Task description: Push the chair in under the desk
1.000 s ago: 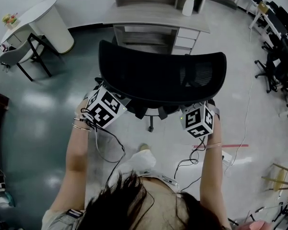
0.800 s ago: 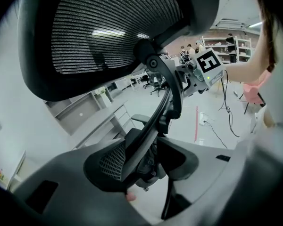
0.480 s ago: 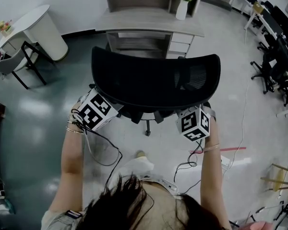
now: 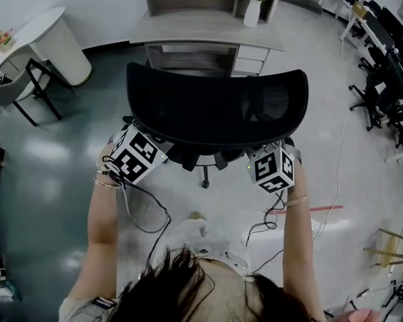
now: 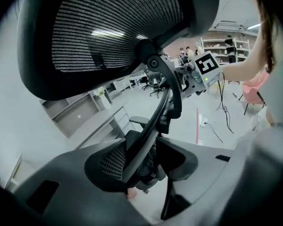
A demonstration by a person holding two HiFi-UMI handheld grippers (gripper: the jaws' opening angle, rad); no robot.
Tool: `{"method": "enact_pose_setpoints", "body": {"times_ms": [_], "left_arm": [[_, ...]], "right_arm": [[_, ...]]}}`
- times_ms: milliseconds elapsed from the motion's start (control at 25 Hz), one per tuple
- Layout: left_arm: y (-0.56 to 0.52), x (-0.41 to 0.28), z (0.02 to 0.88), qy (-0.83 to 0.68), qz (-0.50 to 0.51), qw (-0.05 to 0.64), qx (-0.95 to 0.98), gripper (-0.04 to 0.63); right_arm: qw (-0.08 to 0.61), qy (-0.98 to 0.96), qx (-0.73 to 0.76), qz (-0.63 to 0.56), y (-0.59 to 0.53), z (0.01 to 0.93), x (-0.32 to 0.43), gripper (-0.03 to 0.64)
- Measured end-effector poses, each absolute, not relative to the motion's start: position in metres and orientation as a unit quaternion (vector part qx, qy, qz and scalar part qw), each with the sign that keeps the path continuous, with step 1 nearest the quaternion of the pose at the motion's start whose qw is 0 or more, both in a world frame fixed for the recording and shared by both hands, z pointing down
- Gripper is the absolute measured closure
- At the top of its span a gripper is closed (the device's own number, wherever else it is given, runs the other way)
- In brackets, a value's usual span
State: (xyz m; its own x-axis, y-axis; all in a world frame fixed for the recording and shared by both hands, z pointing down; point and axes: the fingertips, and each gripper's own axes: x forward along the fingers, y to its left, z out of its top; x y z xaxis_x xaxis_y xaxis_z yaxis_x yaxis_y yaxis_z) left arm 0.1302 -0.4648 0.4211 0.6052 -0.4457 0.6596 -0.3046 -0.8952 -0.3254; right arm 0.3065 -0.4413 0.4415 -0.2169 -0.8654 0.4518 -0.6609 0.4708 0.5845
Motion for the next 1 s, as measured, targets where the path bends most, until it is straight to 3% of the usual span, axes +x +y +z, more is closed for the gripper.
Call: {"method": "enact_pose_setpoints", "body": {"times_ms": [1000], "left_arm": [[-0.524, 0.160, 0.420, 0.248, -0.377, 0.080, -0.889, 0.403]], "right_arm": [[0.382, -0.775, 0.485, -0.136, -0.506, 0.442, 0.337, 0.350]]}}
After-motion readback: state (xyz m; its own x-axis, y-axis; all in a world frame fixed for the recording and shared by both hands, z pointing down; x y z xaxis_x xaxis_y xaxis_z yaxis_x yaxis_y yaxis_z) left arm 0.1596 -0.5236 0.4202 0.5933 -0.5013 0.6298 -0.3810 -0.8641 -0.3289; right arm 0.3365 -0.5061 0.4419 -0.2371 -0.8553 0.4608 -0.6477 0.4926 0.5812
